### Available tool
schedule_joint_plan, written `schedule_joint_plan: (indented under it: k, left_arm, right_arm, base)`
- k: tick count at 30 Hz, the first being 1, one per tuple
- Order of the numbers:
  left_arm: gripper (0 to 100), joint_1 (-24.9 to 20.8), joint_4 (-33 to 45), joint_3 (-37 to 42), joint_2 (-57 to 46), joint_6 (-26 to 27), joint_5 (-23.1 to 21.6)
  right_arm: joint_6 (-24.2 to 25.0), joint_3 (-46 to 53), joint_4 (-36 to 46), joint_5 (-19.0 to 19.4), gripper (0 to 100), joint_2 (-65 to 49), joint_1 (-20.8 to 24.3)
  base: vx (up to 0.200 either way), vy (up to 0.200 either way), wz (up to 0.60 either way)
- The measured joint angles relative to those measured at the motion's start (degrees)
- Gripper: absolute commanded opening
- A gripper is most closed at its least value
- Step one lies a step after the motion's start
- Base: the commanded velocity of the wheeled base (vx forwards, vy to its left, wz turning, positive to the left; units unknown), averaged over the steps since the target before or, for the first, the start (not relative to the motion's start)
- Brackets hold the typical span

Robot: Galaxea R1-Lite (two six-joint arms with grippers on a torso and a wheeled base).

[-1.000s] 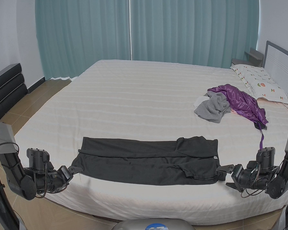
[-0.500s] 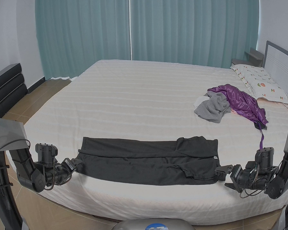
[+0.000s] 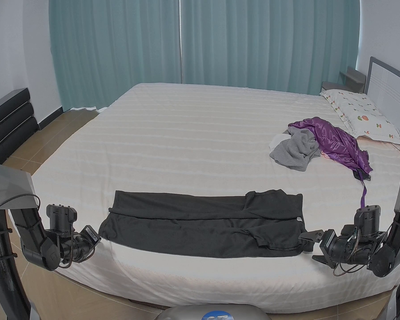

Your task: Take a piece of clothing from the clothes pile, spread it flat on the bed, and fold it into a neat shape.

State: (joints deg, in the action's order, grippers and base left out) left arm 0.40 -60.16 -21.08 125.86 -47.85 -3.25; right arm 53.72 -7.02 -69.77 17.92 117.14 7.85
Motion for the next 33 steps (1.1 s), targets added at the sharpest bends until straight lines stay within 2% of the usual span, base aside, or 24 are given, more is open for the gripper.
schedule_joint_plan:
  k: [6, 7, 14, 24, 25, 33]
  left_arm:
    - [0, 0.09, -0.05, -0.15, -0.52, -0.43, -0.73]
    - [100, 0.09, -0.07, -0.28, -0.56, -0.43, -0.84]
    - [100, -0.13, -0.11, -2.10, -0.37, -0.54, -2.00]
    - [100, -0.61, -0.11, -5.66, 1.18, -0.38, -1.39]
    - [0, -0.62, -0.13, -6.18, 1.57, -0.24, -1.12]
    - [0, -0.33, -0.13, -7.08, 3.28, -0.32, -0.65]
  right_arm:
    - [0.00, 0.00, 0.00, -0.02, 100, 0.00, 0.00]
    - [-0.02, 0.00, 0.00, -0.02, 100, 0.00, 0.00]
    - [0.04, 0.00, 0.00, 0.00, 100, 0.02, 0.68]
    - [0.06, -0.06, 0.00, -0.02, 100, 0.15, 0.80]
    - [0.04, -0.06, 0.00, 0.00, 100, 0.15, 0.80]
    - [0.06, -0.15, 0.00, -0.02, 100, 0.23, 0.80]
  base:
    - [0.000, 0.000, 0.00]
    - [0.000, 0.000, 0.00]
    - [0.000, 0.000, 0.00]
    - [0.000, 0.000, 0.00]
    - [0.000, 0.000, 0.00]
    - [0.000, 0.000, 0.00]
